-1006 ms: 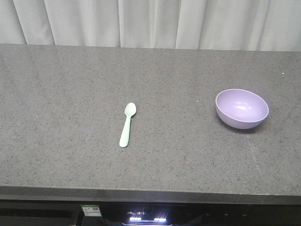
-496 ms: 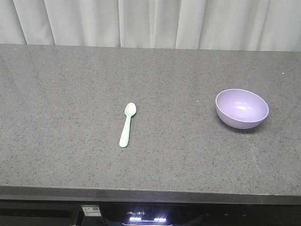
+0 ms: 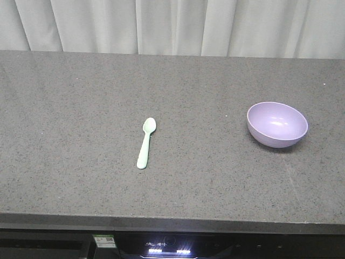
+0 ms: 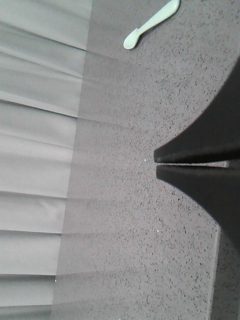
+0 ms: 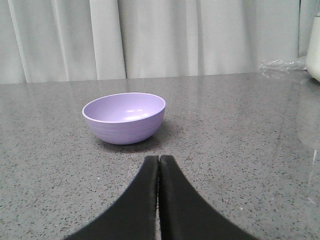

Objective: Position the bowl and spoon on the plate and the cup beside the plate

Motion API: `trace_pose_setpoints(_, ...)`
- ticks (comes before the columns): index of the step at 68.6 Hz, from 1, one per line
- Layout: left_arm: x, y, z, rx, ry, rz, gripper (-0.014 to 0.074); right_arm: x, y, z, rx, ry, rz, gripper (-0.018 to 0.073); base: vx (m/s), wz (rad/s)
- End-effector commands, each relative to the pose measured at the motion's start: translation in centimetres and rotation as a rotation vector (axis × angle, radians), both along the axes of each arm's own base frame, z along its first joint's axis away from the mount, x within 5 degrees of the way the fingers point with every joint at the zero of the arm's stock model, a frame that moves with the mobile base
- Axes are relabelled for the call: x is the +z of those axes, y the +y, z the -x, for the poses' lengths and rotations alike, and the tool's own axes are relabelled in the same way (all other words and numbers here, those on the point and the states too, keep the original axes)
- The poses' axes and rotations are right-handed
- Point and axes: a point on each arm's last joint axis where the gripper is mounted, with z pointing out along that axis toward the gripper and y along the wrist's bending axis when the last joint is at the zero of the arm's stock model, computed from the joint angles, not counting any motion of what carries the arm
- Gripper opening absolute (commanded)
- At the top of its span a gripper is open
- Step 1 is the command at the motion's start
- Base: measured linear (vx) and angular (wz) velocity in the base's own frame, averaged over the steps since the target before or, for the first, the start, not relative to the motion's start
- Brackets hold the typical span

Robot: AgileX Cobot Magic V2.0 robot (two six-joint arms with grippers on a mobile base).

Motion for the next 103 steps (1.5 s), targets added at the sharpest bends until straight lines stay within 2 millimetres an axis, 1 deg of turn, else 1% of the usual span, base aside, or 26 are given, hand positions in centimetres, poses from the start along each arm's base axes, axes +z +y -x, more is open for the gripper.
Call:
trace_pose_setpoints(1,0.0,0.0,0.0,-0.002,-0.062,0.004,-0.0006,0.4,0.1,0.0,0.007,-0.069,0.018,-0.0001,0.0,0.0)
trace_pose_setpoints(75,0.1,0.0,0.0,-0.002,-0.067,0.018,-0.0006,0.5,0.1,0.0,0.009,-0.078,0.016,-0.0001,0.0,0.0)
trace_pose_setpoints(82,0.2,0.0,0.0,-0.001,-0.084,0.118,-0.0006,0.9,0.2,0.1,0.018,-0.119,-0.029,-0.0001,0.0,0.0)
trace_pose_setpoints(88,0.5,0.0,0.0,0.0,-0.104,0.269,-0.0006,1.3,0.2,0.1,0.027,-0.175,-0.091,-0.0001,0.0,0.0)
trace_pose_setpoints(93,0.7,0.1,0.0,0.003,-0.128,0.344,-0.0006,1.6,0.2,0.1,0.03,-0.206,-0.132,-0.0001,0.0,0.0)
trace_pose_setpoints(103,1.2,0.3,0.1,0.014,-0.185,0.422,-0.0006,1.9,0.2,0.2,0.031,-0.242,-0.202,-0.0001,0.0,0.0)
